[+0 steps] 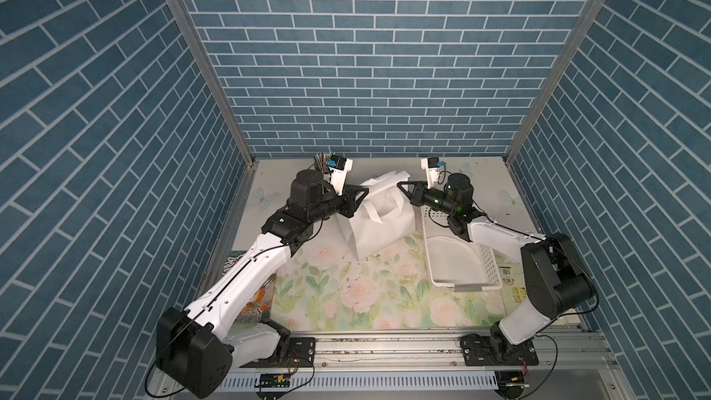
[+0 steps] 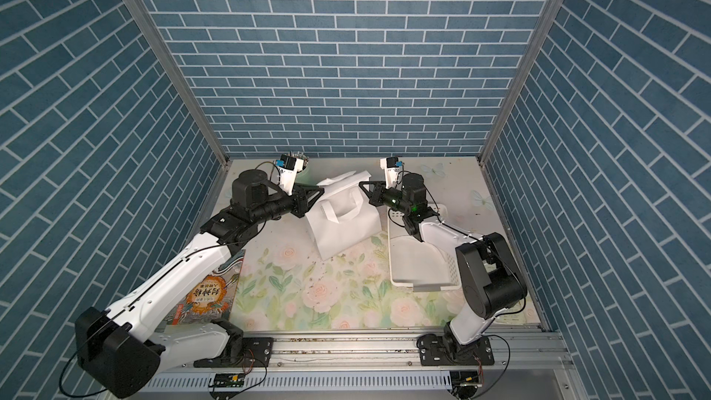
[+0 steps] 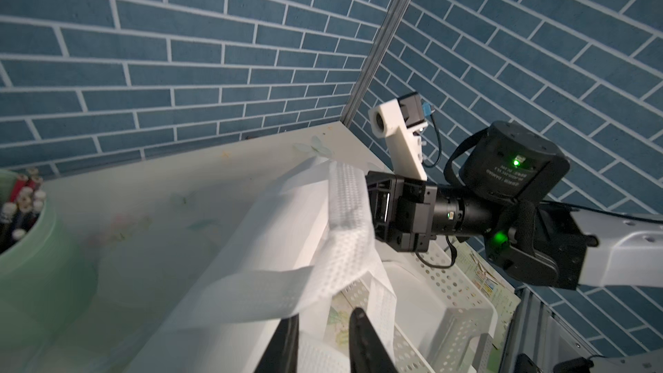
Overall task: Place the ice pack in the delivery bag
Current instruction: Seal the delivery bag at the center of the board.
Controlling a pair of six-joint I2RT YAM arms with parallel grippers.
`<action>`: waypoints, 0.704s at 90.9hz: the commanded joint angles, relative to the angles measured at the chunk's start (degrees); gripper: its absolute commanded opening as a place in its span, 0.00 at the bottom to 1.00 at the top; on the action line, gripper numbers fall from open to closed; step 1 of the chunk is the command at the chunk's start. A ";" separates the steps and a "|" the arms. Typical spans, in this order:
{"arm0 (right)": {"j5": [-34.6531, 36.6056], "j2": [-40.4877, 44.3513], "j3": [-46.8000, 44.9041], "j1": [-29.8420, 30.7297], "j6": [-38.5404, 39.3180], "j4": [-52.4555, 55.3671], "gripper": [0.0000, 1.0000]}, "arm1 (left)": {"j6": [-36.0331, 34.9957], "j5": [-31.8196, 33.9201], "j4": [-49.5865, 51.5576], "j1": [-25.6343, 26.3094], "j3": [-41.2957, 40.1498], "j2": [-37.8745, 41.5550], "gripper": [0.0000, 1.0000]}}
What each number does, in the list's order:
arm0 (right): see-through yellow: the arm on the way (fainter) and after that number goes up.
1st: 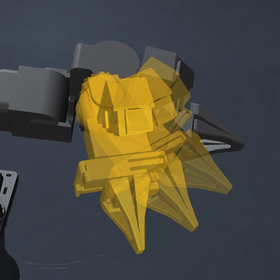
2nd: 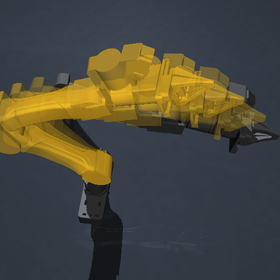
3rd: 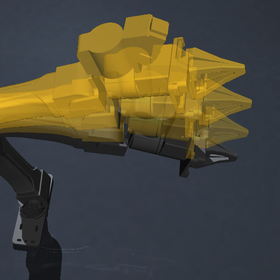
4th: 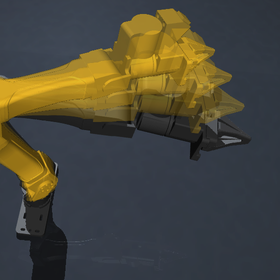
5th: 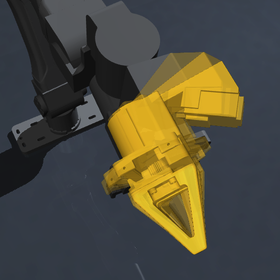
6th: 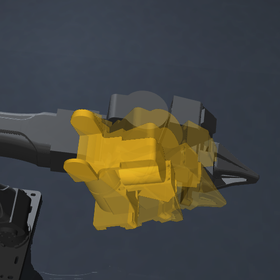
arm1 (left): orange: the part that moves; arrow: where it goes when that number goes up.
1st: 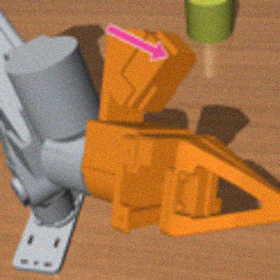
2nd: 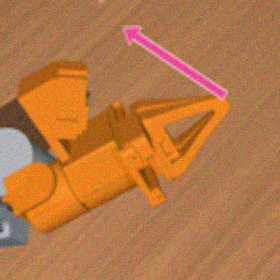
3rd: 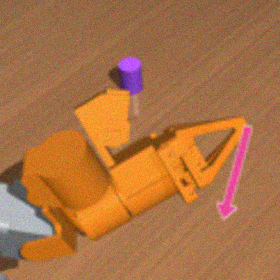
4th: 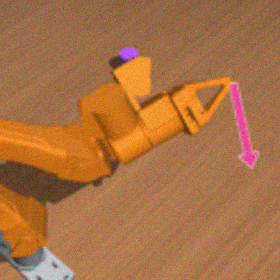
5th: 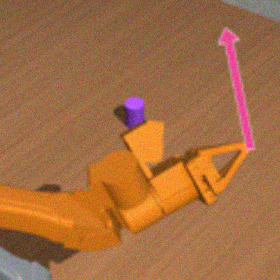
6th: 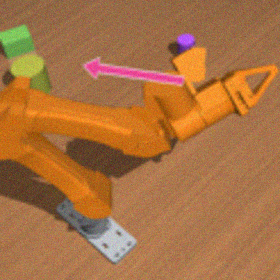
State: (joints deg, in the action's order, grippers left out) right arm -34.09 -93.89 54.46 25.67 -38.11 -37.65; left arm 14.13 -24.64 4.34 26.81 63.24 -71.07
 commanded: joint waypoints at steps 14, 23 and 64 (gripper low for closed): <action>-0.42 -0.38 -0.20 0.84 -0.26 -2.42 0.00 | -9.24 2.98 7.12 -0.17 6.60 -7.83 0.30; -0.46 -0.57 -0.02 0.96 -0.21 -2.40 0.00 | -10.56 1.27 6.41 -0.48 6.51 -9.29 0.31; -0.98 -1.08 0.54 1.05 -0.35 -2.59 0.00 | -11.62 -4.33 6.64 -3.35 9.95 -18.19 0.28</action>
State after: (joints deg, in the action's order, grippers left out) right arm -34.52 -94.26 54.46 26.33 -38.13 -38.61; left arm 4.25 -26.33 9.65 23.59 73.34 -88.20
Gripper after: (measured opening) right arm 0.058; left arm 0.276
